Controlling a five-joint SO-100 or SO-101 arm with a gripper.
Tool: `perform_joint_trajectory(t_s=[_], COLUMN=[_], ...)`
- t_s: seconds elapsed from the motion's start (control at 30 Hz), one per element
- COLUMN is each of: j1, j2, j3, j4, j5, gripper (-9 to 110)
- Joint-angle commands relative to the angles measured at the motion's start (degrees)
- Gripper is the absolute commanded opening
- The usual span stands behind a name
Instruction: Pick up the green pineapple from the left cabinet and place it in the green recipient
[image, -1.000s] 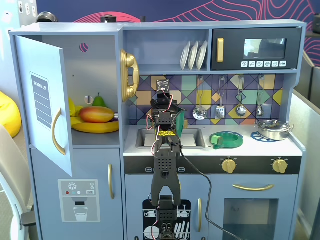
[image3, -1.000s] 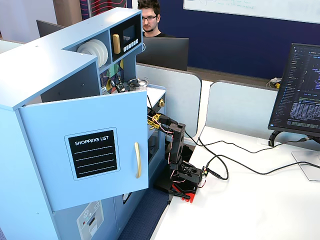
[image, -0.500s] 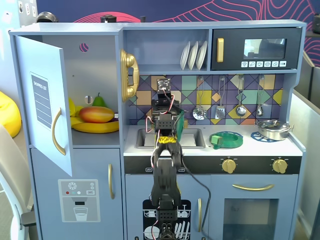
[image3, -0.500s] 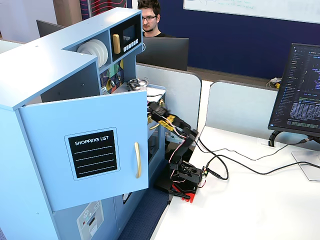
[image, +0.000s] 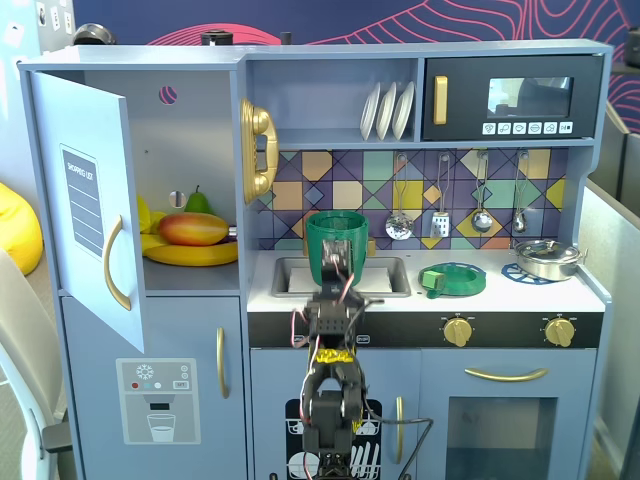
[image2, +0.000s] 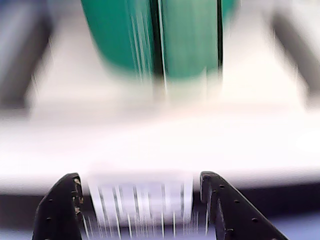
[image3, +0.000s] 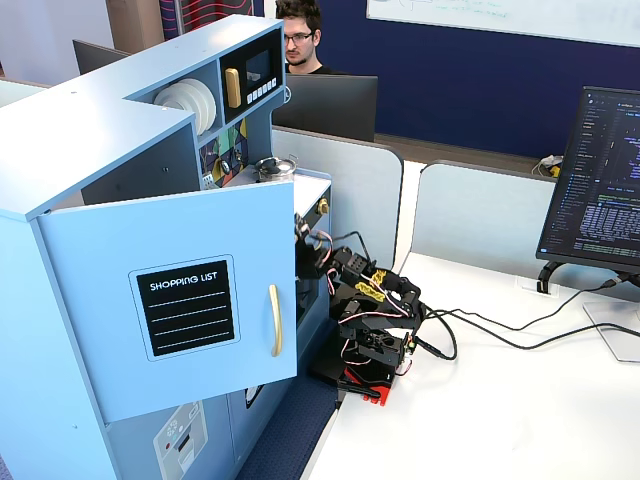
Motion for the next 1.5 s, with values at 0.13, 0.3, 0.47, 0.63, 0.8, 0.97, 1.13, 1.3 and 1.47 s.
perform_joint_trajectory(t_s=[0.13, 0.3, 0.47, 0.63, 0.8, 0.97, 1.13, 1.3, 1.47], j1=[1.1, 1.8, 1.8, 1.2, 2.7, 2.9, 2.5, 2.2, 1.3], j2=[10.8, 16.4, 17.3, 17.4, 17.4, 17.4, 17.4, 17.4, 17.4], j3=[13.7, 21.6, 23.6, 23.6, 23.6, 23.6, 23.6, 23.6, 23.7], j4=[4.8, 6.7, 13.4, 18.4, 22.0, 27.1, 31.6, 37.0, 43.2], j5=[3.2, 4.7, 7.0, 9.8, 8.8, 9.0, 9.1, 8.6, 9.7], gripper=[21, 20, 20, 21, 23, 24, 24, 24, 24])
